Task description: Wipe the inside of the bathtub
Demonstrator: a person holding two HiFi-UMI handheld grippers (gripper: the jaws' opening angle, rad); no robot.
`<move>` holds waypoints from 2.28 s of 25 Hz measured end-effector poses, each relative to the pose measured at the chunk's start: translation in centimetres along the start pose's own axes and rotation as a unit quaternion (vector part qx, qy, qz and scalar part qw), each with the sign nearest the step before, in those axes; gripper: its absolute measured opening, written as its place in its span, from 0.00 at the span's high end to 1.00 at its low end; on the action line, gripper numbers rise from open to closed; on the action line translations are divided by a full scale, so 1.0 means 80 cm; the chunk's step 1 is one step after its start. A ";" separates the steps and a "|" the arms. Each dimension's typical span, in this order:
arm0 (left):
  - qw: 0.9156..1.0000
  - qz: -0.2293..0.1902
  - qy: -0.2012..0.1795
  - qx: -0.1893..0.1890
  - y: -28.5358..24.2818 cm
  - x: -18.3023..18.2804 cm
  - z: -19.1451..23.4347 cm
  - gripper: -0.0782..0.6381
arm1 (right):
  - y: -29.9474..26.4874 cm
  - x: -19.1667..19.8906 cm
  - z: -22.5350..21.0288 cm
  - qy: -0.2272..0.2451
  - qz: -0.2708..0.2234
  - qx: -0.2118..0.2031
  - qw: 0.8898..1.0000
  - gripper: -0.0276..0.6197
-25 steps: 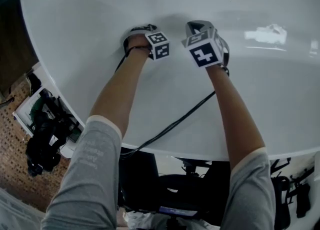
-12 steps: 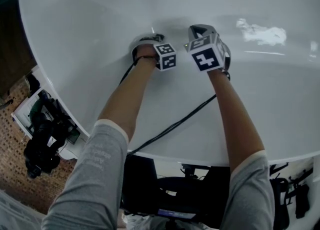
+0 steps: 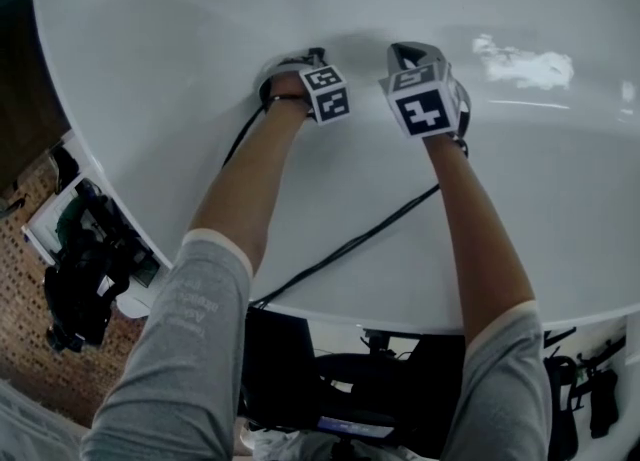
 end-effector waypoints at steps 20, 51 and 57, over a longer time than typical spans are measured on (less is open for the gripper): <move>0.998 -0.048 -0.007 -0.030 0.002 -0.038 0.007 0.76 | 0.008 0.004 -0.016 -0.008 -0.002 0.014 1.000 0.95; 0.989 0.118 0.005 0.091 0.081 0.092 -0.079 0.76 | 0.034 -0.091 0.071 0.049 -0.016 0.004 0.999 0.95; 0.989 0.120 0.025 0.083 0.096 0.141 -0.074 0.76 | 0.017 -0.104 0.098 0.046 -0.028 0.010 0.998 0.95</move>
Point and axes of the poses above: the fingertips, and each gripper's own axes: y backward along the fingers, z to its left, x out of its underside, the point moved 10 cm from there along y, backward along the fingers, and after that the axes turned 15 degrees about -z, right-handed, at the moved point
